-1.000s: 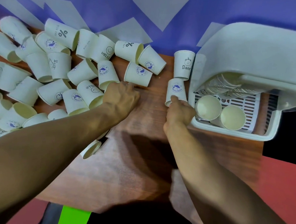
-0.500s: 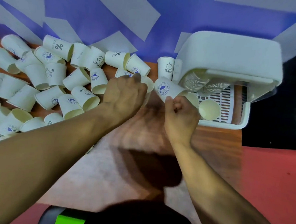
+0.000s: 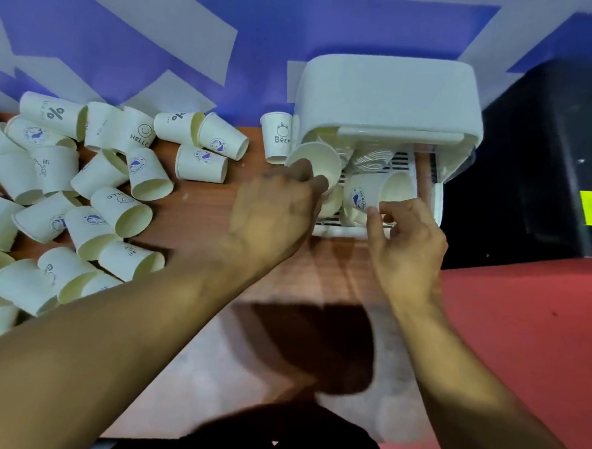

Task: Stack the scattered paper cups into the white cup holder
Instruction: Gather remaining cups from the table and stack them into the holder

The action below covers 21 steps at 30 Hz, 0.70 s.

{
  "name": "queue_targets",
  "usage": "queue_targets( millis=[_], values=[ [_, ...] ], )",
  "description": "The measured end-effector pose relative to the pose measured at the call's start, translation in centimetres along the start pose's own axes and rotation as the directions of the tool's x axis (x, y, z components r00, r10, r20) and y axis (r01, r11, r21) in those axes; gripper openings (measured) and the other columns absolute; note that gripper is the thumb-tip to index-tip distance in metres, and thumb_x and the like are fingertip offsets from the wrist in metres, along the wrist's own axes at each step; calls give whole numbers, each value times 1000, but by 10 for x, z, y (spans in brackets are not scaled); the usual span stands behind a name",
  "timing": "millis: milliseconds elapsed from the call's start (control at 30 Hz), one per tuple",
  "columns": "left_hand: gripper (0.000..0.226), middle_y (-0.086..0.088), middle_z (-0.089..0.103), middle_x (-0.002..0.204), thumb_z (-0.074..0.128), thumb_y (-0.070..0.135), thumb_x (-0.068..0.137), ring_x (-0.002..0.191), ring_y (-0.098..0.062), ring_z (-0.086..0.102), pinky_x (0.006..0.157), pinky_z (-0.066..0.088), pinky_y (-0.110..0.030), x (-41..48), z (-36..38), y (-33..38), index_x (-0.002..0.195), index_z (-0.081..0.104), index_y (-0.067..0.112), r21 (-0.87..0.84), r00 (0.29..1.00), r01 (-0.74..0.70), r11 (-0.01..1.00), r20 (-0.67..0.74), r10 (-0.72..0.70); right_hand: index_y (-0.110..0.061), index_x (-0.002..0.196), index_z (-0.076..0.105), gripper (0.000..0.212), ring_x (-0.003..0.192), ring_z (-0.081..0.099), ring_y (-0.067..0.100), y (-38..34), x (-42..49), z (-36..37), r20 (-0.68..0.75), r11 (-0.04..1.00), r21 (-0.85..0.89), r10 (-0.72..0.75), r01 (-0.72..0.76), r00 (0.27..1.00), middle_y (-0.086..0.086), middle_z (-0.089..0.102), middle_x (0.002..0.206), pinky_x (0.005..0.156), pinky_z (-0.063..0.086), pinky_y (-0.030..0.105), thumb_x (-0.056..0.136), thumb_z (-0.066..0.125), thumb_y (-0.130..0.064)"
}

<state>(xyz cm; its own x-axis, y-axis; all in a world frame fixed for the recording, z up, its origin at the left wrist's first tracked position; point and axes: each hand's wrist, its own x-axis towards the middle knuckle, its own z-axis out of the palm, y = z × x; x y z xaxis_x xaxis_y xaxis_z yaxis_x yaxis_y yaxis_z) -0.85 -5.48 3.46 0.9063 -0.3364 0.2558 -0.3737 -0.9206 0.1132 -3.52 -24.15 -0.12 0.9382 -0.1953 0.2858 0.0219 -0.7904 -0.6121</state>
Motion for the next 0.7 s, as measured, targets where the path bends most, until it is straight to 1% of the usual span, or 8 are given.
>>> queue_targets(
  millis=[67, 167, 267, 333, 367, 467, 533, 700],
  values=[
    [9, -3, 60, 81, 63, 25, 89, 64, -33, 59, 47, 45, -35, 3, 9, 7, 85, 68, 18, -33, 1000, -10, 999, 14, 10, -14, 89, 74, 14, 61, 59, 18, 8, 4, 1, 37, 999, -27, 19, -18, 999, -1, 61, 85, 55, 51, 37, 88, 68, -27],
    [7, -1, 60, 82, 65, 25, 88, 66, -32, 61, 47, 44, -34, 7, 24, 12, 87, 69, 19, -53, 998, 12, 999, 63, -9, -13, 90, 74, 15, 61, 62, 23, 16, 8, 4, 87, 999, -49, 12, -8, 996, 0, 62, 87, 55, 53, 39, 88, 67, -27],
    [8, -2, 60, 80, 66, 25, 87, 66, -31, 59, 47, 40, -30, 10, 36, 15, 85, 70, 18, -55, 995, 11, 998, 104, -5, -14, 91, 75, 15, 62, 63, 24, 22, 11, 8, 166, 993, -115, 3, 17, 986, -2, 64, 90, 55, 51, 33, 88, 67, -27],
    [8, -3, 60, 79, 66, 23, 87, 67, -32, 58, 47, 35, -29, 11, 41, 16, 83, 69, 17, -42, 992, 13, 999, 123, -8, -16, 89, 75, 15, 64, 63, 27, 27, 13, 12, 225, 980, -196, -2, 47, 974, -2, 64, 91, 54, 45, 28, 87, 67, -28],
    [8, -3, 60, 80, 65, 22, 88, 69, -32, 58, 48, 33, -29, 11, 43, 16, 83, 69, 17, -32, 990, 12, 999, 141, -7, -16, 88, 75, 14, 64, 63, 28, 29, 14, 14, 255, 973, -219, -12, 70, 967, -1, 63, 91, 53, 43, 27, 87, 67, -27],
    [13, -2, 59, 91, 56, 23, 93, 82, -32, 58, 53, 31, -31, 12, 51, 19, 93, 68, 21, -5, 973, 17, 1000, 231, -15, -13, 86, 74, 15, 63, 62, 31, 33, 17, 21, 327, 963, -227, -62, 142, 943, 3, 61, 87, 51, 46, 32, 86, 68, -26],
    [17, -1, 59, 96, 51, 26, 96, 89, -31, 58, 55, 29, -31, 13, 54, 20, 98, 68, 23, -1, 964, 21, 1000, 265, -20, -13, 85, 74, 18, 65, 61, 32, 35, 18, 26, 360, 958, -237, -68, 162, 930, 3, 60, 88, 52, 47, 34, 87, 67, -29],
    [24, 2, 59, 108, 45, 26, 100, 99, -28, 57, 59, 31, -32, 11, 67, 19, 105, 68, 25, 18, 927, 32, 999, 373, -36, -9, 86, 74, 20, 70, 60, 33, 43, 17, 37, 411, 955, -227, -84, 192, 908, 6, 60, 91, 55, 38, 30, 89, 65, -27]
  ],
)
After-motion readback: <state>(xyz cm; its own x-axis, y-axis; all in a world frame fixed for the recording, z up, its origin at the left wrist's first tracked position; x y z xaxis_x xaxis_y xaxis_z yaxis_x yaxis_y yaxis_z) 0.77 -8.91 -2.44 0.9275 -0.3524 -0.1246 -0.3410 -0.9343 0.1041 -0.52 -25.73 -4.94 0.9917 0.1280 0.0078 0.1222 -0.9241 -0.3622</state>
